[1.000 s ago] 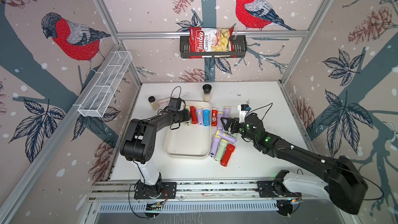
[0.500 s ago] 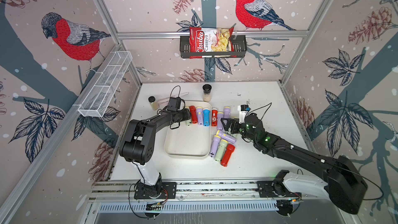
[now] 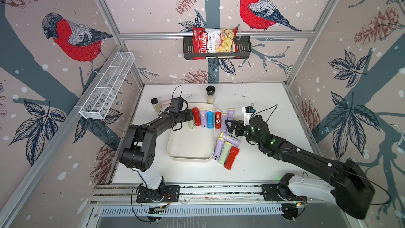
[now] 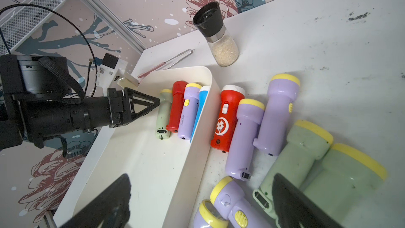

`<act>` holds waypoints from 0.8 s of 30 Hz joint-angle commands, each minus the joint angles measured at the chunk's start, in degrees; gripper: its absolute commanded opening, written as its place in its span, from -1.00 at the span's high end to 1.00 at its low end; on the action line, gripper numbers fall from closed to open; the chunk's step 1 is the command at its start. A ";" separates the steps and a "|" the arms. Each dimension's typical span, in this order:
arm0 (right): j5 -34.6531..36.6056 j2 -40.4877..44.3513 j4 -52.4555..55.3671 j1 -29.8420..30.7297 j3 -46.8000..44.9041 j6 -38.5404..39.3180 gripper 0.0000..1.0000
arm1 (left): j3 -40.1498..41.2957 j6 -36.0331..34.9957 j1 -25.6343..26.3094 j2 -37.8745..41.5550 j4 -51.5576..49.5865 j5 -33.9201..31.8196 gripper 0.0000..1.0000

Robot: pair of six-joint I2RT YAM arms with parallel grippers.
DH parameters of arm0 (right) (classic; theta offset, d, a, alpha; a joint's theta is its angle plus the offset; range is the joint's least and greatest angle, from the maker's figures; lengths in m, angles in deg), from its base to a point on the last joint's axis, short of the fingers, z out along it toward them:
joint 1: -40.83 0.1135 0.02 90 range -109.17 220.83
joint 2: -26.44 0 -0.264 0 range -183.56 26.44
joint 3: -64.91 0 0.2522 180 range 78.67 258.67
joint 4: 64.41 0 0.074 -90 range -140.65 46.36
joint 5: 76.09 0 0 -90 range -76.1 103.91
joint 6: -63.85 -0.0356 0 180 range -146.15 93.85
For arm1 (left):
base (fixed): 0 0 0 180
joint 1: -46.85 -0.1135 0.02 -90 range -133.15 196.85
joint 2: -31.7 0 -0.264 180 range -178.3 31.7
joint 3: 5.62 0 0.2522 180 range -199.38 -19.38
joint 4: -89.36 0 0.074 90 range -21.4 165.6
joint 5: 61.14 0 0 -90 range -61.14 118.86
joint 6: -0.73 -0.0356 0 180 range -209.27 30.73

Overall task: Put the flashlights into the storage boxes
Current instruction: Place the flashlight at the storage box.

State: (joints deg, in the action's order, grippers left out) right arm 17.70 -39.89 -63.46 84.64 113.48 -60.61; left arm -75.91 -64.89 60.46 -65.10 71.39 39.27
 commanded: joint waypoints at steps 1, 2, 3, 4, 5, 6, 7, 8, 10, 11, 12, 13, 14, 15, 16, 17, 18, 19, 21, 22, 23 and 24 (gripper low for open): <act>-0.45 0.31 -0.39 0.06 0.35 -0.35 -0.99 | 0.10 -0.65 -0.09 -0.31 -0.92 -0.71 -0.05; -0.46 0.33 -0.36 0.02 0.35 -0.45 -0.99 | 0.34 -0.61 0.01 -0.49 -0.82 -0.71 -0.03; -0.39 0.42 -0.36 0.04 0.35 -0.46 -0.99 | 0.54 -0.55 -0.03 -0.74 -0.57 -0.71 -0.01; -0.37 0.57 -0.36 0.12 0.26 -0.48 -0.99 | 0.76 -0.55 -0.07 -0.92 -0.30 -0.67 0.01; -0.31 0.57 -0.36 -0.01 0.26 -0.44 -0.99 | 0.82 -0.44 -0.05 -1.10 -0.06 -0.66 0.03; -0.19 0.63 -0.36 0.03 0.18 -0.46 -0.99 | 0.81 -0.30 -0.15 -1.49 0.13 -0.50 0.04; -0.15 0.72 -0.37 0.05 0.15 -0.48 -0.99 | 0.79 -0.34 -0.13 -1.82 0.21 -0.40 0.05; -0.09 0.74 -0.36 0.06 0.17 -0.35 -0.99 | 0.61 -0.42 -0.03 -2.11 0.21 -0.32 0.05; 0.03 0.70 -0.36 -0.03 0.09 -0.35 -0.99 | 0.42 -0.47 -0.05 -2.86 0.34 -0.39 0.05; 0.07 0.66 -0.36 0.01 0.06 -0.37 -0.99 | 0.38 -0.43 -0.07 -3.14 0.44 -0.46 0.06; 0.06 0.71 -0.39 0.04 0.07 -0.35 -0.99 | 0.39 -0.42 -0.04 -3.30 0.63 -0.45 0.06; 0.14 0.70 -0.36 0.00 0.02 -0.35 -0.99 | 0.37 -0.33 -0.06 -3.57 0.84 -0.49 0.07; 0.22 0.68 -0.39 0.04 0.08 -0.26 -0.99 | 0.29 -0.35 -0.06 -3.76 0.98 -0.63 0.08; 0.31 0.73 -0.36 0.02 0.06 -0.19 -0.99 | 0.35 -0.30 -0.10 -4.04 1.21 -0.79 0.10; 0.42 0.76 -0.45 0.03 0.04 -0.17 -0.99 | 0.22 -0.30 -0.08 -4.31 1.39 -0.92 0.11; 0.50 0.76 -0.45 0.01 0.08 -0.13 -0.99 | 0.10 -0.30 -0.12 -4.60 1.35 -0.92 0.13; 0.60 0.77 -0.41 0.08 0.08 -0.10 -0.99 | -0.16 -0.35 -0.10 -4.95 1.30 -0.97 0.16; 0.67 0.76 -0.43 -0.01 0.08 -0.15 -0.99 | -0.30 -0.41 -0.10 -5.20 1.35 -1.04 0.19; 0.85 0.88 -0.36 -0.06 -0.09 0.00 -0.99 | -0.30 -0.55 -0.11 -5.60 1.39 -1.23 0.24; 0.94 0.96 -0.36 -0.06 -0.15 0.00 -0.99 | -0.33 -0.60 -0.08 -5.79 1.48 -1.35 0.25; 1.02 0.98 -0.24 -0.05 -0.17 0.00 -0.99 | -0.29 -0.69 -0.09 -5.95 1.43 -1.49 0.26; 1.09 1.02 -0.27 -0.07 -0.30 0.00 -0.99 | -0.28 -0.70 -0.14 -6.17 1.40 -1.51 0.28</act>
State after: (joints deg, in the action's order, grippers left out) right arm 17.98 -39.17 -63.44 84.62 113.46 -60.61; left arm -76.00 -65.15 60.44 -70.67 73.03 38.90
